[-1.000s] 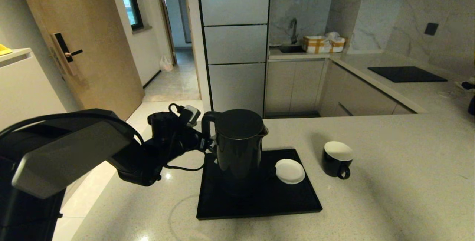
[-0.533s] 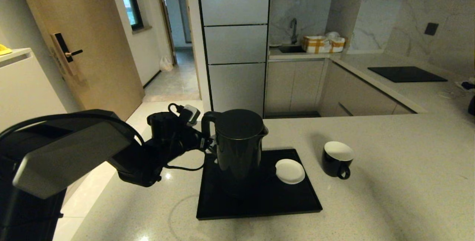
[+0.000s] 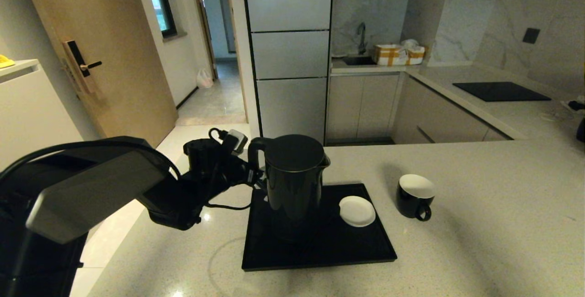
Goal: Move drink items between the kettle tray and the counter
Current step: Pick up the kettle
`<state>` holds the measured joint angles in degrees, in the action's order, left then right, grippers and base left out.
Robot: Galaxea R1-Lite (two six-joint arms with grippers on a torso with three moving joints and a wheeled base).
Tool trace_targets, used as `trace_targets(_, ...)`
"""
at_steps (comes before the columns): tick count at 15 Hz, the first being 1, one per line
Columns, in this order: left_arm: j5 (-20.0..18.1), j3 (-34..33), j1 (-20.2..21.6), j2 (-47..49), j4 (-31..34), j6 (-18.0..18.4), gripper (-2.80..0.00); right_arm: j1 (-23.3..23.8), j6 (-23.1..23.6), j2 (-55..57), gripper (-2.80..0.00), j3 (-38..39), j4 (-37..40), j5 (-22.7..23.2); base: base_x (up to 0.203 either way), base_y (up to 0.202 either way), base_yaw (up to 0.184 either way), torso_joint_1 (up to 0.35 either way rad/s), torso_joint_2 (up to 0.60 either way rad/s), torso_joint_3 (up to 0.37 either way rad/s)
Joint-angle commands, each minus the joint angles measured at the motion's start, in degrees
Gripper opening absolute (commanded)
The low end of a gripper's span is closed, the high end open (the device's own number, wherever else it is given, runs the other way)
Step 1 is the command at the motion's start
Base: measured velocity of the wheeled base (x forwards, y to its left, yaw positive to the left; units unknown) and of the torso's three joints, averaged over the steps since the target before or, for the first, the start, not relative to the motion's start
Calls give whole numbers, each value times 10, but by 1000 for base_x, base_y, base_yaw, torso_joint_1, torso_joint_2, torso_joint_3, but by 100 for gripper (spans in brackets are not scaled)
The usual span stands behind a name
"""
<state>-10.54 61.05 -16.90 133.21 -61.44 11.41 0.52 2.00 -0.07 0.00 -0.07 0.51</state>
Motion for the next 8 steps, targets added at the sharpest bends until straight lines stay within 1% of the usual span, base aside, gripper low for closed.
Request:
trace_targets(1, 18, 10, 0, 12, -6, 2, 0, 0, 0, 0, -280, 0, 0, 0, 0, 0, 0, 0, 0, 0)
trace_targets(4, 41, 24, 0, 23, -6, 2, 0, 0, 0, 0, -280, 0, 0, 0, 0, 0, 0, 0, 0, 0)
trace_targets(5, 56, 30, 0, 27, -1, 6, 0, 0, 0, 0, -280, 0, 0, 0, 0, 0, 0, 0, 0, 0)
trace_targets(8, 57, 32, 0, 28, -6, 5, 0, 0, 0, 0, -280, 0, 0, 0, 0, 0, 0, 0, 0, 0)
